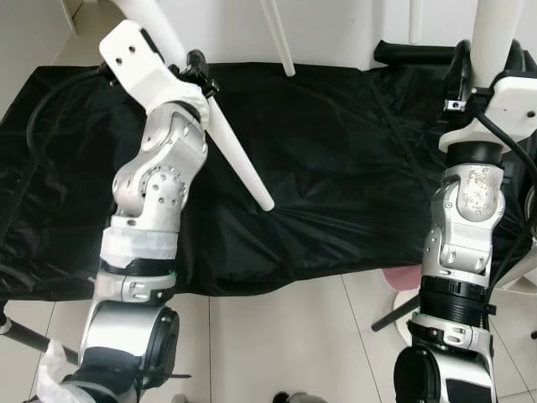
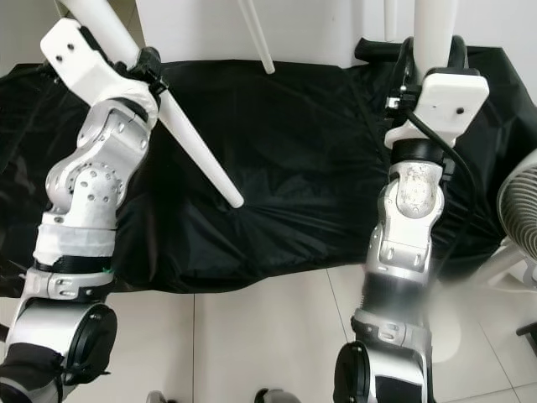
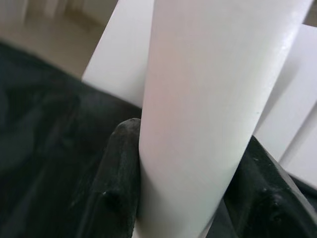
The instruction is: Building children table
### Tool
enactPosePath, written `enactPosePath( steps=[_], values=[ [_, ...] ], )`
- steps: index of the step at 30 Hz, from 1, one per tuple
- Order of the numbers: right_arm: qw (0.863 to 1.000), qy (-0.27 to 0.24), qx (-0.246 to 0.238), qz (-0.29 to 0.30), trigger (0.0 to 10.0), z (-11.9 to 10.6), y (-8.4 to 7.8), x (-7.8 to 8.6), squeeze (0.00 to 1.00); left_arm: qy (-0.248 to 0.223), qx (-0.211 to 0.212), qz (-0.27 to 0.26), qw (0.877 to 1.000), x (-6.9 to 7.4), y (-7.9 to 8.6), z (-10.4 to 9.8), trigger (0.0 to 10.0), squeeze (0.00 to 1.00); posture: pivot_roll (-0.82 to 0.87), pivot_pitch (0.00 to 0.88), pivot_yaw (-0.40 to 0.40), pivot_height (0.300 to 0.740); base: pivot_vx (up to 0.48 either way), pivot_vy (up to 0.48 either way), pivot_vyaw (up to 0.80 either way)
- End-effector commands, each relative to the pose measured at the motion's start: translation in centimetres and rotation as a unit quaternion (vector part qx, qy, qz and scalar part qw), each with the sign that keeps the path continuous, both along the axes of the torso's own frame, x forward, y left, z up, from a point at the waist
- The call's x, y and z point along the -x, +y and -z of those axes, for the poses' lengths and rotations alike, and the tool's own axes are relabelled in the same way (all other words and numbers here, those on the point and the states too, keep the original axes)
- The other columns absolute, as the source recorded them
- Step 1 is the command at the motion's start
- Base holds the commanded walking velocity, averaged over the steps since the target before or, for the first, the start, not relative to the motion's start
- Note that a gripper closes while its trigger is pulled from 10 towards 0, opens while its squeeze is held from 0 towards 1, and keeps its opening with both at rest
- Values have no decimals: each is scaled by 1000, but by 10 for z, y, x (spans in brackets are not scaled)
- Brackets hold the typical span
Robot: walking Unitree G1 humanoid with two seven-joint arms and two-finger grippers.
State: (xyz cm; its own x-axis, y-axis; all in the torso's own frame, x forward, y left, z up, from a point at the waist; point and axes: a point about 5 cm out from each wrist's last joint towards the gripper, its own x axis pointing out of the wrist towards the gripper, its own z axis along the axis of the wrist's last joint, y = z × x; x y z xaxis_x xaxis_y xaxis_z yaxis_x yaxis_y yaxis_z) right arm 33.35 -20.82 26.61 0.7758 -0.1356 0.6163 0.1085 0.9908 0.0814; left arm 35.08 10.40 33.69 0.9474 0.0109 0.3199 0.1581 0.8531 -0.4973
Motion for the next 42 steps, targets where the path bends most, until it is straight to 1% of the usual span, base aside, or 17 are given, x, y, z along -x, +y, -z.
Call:
enactPosePath(
  steps=[1,2,3,5,6,9,15,16,17,18,19,26,27,29,30,37,42],
  values=[
    [971,201,-95,-90,0,99,28,-15,0,-214,76,154,962,31,-6,-59,0,0,6,137,15,740,0,0,0],
    [971,201,-95,-90,0,99,28,-15,0,-214,76,154,962,31,-6,-59,0,0,6,137,15,740,0,0,0],
    [962,222,-104,-118,0,111,36,-19,0,-206,54,148,966,31,-8,-58,0,0,7,144,17,740,0,0,0],
    [962,222,-104,-118,0,111,36,-19,0,-206,54,148,966,31,-8,-58,0,0,7,144,17,740,0,0,0],
    [950,241,-118,-157,0,118,44,-23,0,-198,29,139,970,32,-10,-57,0,0,12,153,20,740,0,0,0],
    [941,262,-102,-189,0,121,56,-32,0,-181,14,139,974,33,-12,-54,0,0,16,157,18,740,0,0,0],
    [935,275,-80,-210,0,122,64,-35,0,-164,4,145,976,32,-18,-48,0,0,17,160,17,740,0,0,0],
    [933,276,-80,-215,10000,123,65,-35,0,-151,-10,148,977,30,-21,-43,10000,0,17,160,17,740,0,0,0],
    [934,273,-77,-219,10000,124,65,-34,408,-141,-17,152,978,29,-22,-36,10000,0,17,160,17,740,0,0,0],
    [934,273,-77,-219,10000,124,65,-34,408,-141,-17,152,978,29,-22,-36,10000,0,17,160,17,740,0,0,0],
    [935,270,-75,-220,10000,124,64,-33,1000,-136,-21,154,979,28,-23,-32,10000,1000,19,158,13,740,0,0,0],
    [936,258,-77,-229,10000,129,59,-30,1000,-116,-42,152,981,27,-21,-17,10000,1000,23,148,8,740,0,0,0],
    [936,253,-79,-232,10000,129,59,-29,1000,-116,-55,154,980,28,-22,-14,10000,55,23,148,8,740,0,0,0],
    [937,249,-81,-232,10000,129,58,-29,1000,-116,-65,153,979,29,-21,-12,10000,0,27,144,6,740,0,0,0],
    [937,247,-82,-233,10000,129,58,-28,0,-115,-72,155,979,30,-21,-9,10000,0,30,140,4,740,0,0,0],
    [937,246,-81,-234,10000,132,58,-29,0,-122,-95,161,975,35,-21,-4,10000,0,40,129,2,740,0,0,0],
    [937,246,-79,-234,10000,134,57,-29,0,-137,-144,178,964,45,-23,8,10000,0,44,117,2,740,0,0,0]
  ],
)
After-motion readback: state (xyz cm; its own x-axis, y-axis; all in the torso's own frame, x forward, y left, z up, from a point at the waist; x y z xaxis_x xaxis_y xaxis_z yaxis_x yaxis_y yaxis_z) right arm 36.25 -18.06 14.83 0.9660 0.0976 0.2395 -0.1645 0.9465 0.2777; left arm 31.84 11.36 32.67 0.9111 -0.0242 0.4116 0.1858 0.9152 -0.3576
